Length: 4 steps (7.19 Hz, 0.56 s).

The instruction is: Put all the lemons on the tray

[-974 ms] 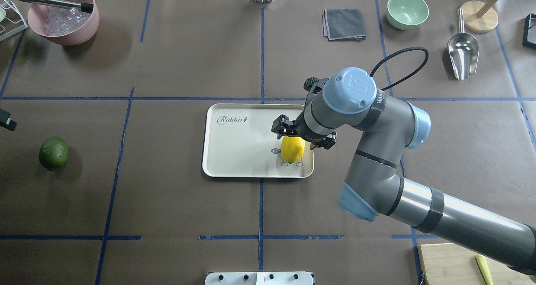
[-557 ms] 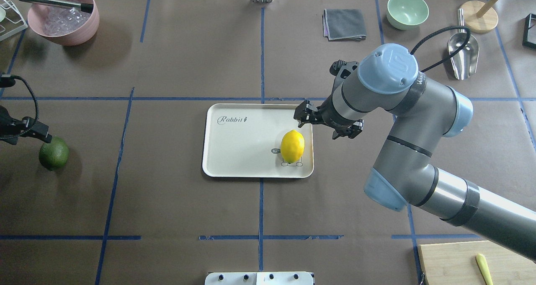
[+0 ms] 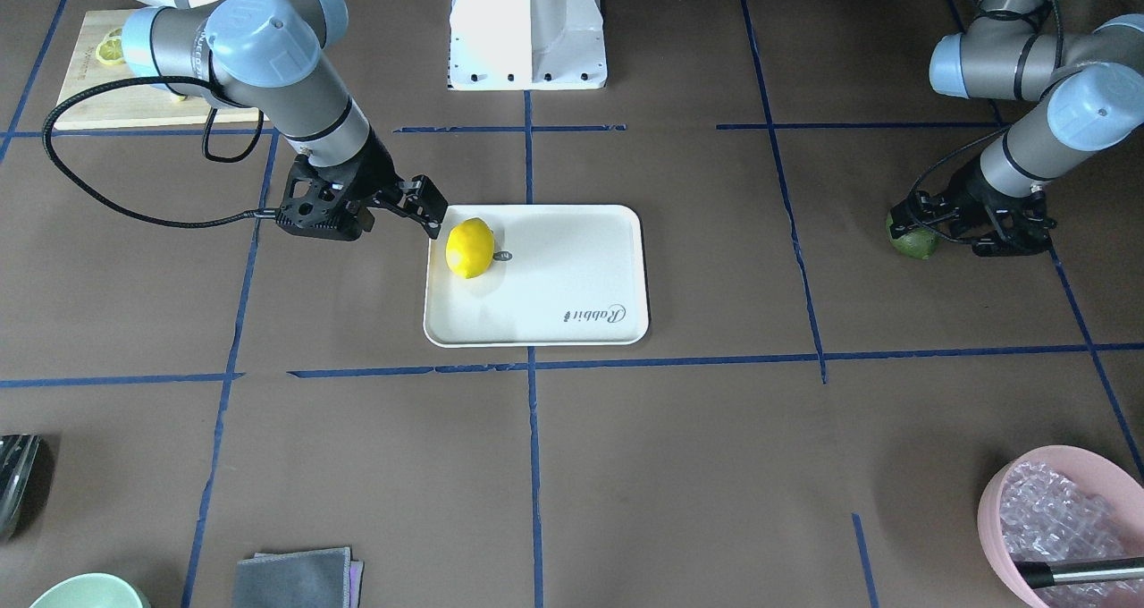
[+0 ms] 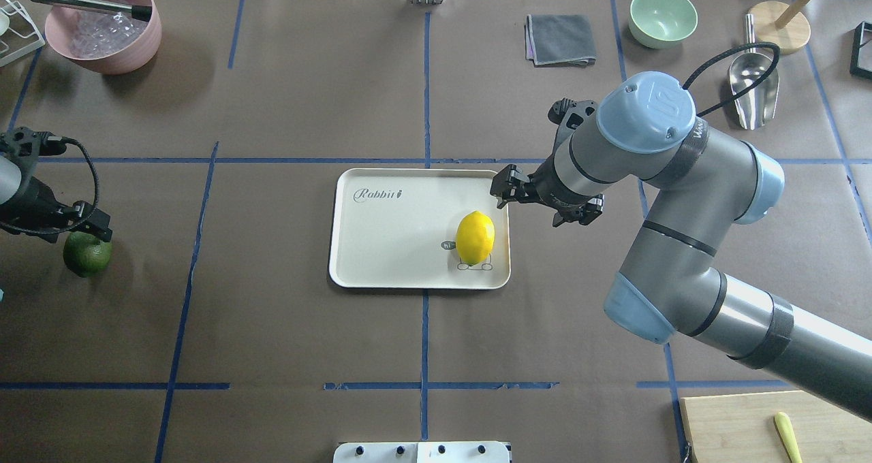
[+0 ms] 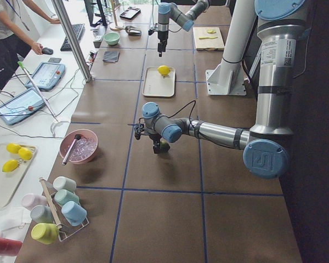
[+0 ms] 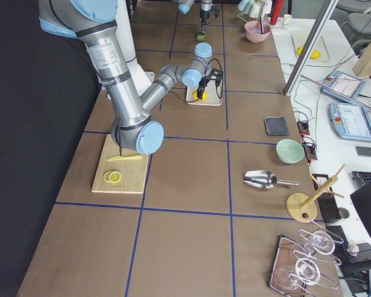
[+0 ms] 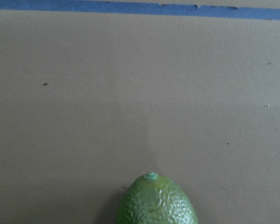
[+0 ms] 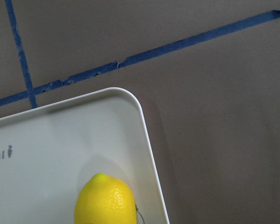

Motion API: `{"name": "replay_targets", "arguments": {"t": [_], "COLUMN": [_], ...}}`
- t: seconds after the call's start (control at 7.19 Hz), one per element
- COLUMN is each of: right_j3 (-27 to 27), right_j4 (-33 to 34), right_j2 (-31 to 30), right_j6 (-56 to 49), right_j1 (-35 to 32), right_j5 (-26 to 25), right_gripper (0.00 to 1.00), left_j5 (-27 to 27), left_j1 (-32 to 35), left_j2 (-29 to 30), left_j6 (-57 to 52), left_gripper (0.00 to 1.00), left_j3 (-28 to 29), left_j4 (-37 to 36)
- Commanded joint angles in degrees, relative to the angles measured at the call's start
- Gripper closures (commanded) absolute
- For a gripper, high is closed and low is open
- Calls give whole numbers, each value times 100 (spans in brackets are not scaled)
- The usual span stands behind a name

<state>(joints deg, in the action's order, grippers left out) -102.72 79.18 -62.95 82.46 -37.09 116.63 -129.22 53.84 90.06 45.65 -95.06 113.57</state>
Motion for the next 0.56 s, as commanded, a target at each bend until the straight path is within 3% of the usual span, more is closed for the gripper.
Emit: {"name": "replay_targets", "arguments": {"t": [0.0,0.14,0.28,0.42], "right_j3": [6,7,-11,-11], "right_j4": [1,1,1,1], "right_j2": [2,2,2,11], "right_j6": [-2,-2,-2,-2], "right_j1": [0,0,0,0], "right_j5": [17,17,52,61], "right_gripper": [0,0,0,0], "left_j5": [10,10,10,2], "left_j1": [-154,-154,-154,-163], "left_j2": [20,20,20,11], "left_j6": [-3,-21,-21,-12], "left_gripper": [0,1,13,40], "left_j3": [83,110,110,93], "left_j4": [-2,-10,-11,-11]}}
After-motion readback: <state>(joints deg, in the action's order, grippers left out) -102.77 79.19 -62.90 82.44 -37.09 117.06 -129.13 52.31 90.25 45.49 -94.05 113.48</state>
